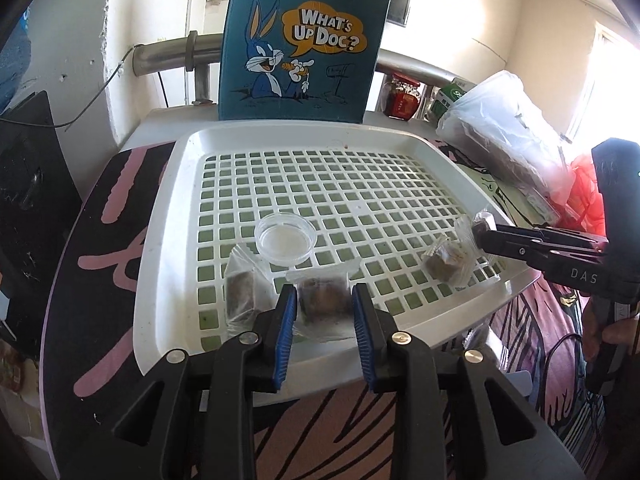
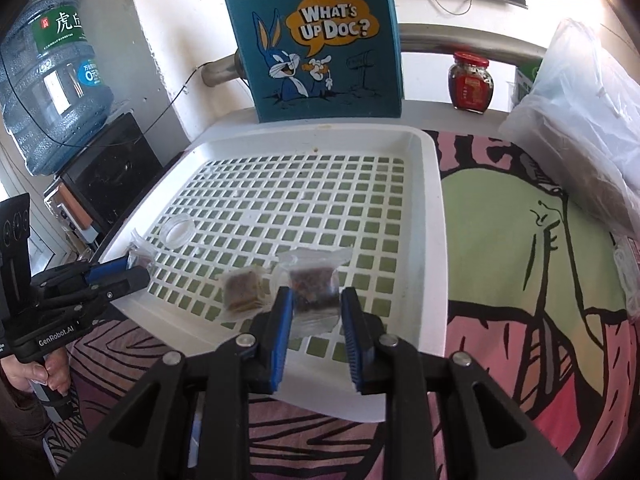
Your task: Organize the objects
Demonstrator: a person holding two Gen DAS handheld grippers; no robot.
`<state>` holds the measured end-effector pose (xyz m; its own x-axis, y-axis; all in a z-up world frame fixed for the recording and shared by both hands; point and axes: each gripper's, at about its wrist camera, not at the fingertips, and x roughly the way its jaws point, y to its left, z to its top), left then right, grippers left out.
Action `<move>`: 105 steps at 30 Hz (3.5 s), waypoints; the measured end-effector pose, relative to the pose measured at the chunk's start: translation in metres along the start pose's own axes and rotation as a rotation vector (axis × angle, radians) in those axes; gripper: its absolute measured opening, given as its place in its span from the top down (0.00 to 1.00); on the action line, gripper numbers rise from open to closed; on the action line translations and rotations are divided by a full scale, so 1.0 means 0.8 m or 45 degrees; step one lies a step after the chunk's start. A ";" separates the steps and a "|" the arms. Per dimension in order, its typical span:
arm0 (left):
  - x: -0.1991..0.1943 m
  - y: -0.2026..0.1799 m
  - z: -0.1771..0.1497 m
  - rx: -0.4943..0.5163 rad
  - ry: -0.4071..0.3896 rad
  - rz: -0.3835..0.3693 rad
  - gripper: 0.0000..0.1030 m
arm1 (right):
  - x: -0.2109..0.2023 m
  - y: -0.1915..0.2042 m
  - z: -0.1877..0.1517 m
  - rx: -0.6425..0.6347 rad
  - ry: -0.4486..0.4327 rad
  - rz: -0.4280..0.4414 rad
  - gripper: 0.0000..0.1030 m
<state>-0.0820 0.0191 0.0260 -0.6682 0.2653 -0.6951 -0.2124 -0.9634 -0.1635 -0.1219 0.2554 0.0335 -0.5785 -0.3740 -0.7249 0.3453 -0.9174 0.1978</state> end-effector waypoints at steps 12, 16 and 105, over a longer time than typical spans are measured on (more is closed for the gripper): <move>-0.096 -0.018 -0.016 0.048 -0.181 -0.074 0.16 | -0.096 0.038 -0.028 -0.058 -0.249 0.094 0.44; -0.099 -0.024 -0.044 0.072 -0.099 -0.031 0.14 | -0.105 0.047 -0.055 -0.075 -0.226 0.118 0.41; -0.033 -0.024 -0.080 0.120 0.216 0.189 0.00 | -0.038 0.038 -0.097 -0.090 0.075 -0.107 0.31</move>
<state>-0.0150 0.0281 0.0026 -0.5694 0.1030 -0.8155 -0.1914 -0.9815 0.0097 -0.0363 0.2498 0.0101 -0.5637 -0.2859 -0.7749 0.3502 -0.9324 0.0893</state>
